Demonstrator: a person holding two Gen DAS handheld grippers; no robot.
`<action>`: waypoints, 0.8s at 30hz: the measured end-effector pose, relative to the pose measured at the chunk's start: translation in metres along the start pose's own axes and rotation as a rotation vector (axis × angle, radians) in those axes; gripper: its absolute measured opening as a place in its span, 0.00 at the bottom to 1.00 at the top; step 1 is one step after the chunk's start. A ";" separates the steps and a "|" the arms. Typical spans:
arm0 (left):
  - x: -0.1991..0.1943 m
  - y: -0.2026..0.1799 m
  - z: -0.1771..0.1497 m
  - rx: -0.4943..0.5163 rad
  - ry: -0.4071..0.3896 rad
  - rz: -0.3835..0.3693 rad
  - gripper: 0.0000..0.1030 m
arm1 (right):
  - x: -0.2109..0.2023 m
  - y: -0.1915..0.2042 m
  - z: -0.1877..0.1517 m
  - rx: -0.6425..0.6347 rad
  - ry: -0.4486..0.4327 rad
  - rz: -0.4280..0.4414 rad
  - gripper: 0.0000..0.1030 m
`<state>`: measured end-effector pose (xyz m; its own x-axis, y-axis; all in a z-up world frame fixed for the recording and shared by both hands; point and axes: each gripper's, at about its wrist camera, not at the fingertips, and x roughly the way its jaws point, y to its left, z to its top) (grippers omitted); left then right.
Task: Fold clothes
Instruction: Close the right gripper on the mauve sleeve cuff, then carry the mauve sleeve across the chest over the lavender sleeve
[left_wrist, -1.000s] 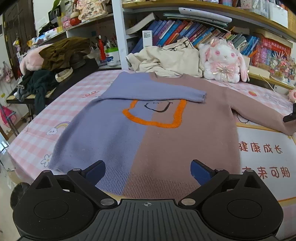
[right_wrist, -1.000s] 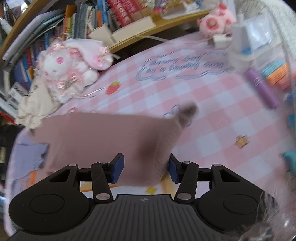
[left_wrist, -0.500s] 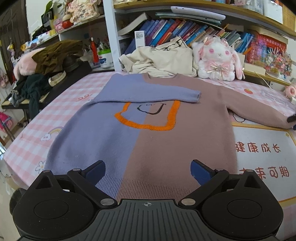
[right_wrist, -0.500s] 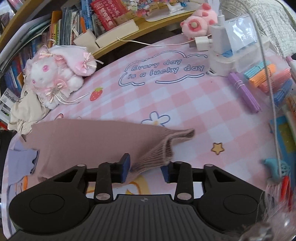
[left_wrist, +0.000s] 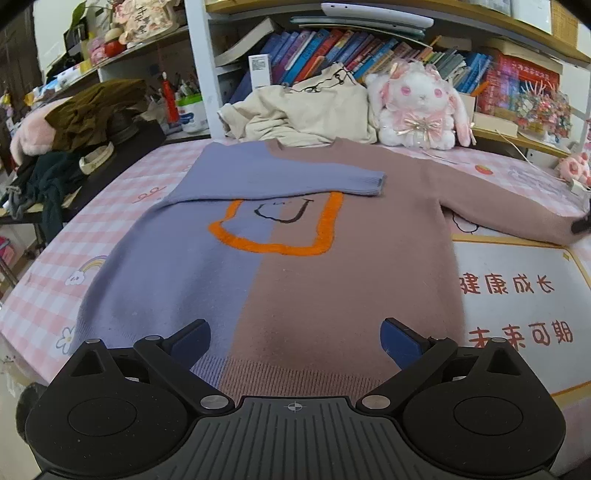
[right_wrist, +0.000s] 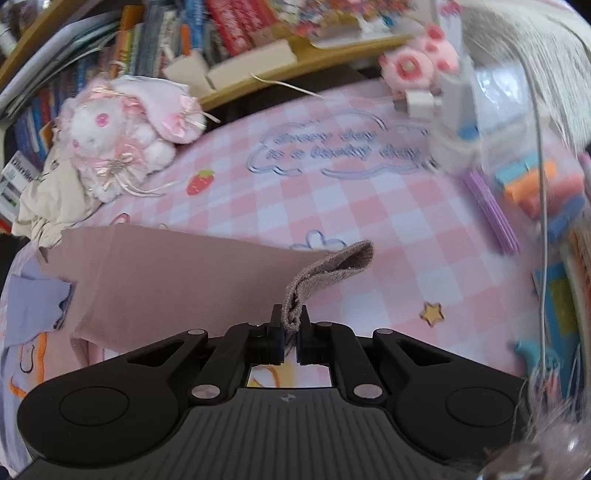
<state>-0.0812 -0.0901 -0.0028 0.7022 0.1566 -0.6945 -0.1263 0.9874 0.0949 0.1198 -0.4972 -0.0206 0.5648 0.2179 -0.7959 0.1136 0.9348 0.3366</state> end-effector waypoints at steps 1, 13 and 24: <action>0.000 0.001 0.000 0.002 0.000 -0.003 0.97 | -0.002 0.004 0.002 -0.013 -0.007 0.003 0.06; -0.001 0.026 0.000 0.058 -0.043 -0.078 0.97 | -0.013 0.116 0.027 -0.185 -0.086 0.121 0.06; 0.006 0.088 0.016 0.211 -0.127 -0.219 0.97 | -0.002 0.268 0.020 -0.284 -0.142 0.174 0.06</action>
<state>-0.0766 -0.0023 0.0127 0.7801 -0.0715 -0.6216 0.1758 0.9785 0.1081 0.1656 -0.2527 0.0815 0.6658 0.3582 -0.6545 -0.2145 0.9321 0.2919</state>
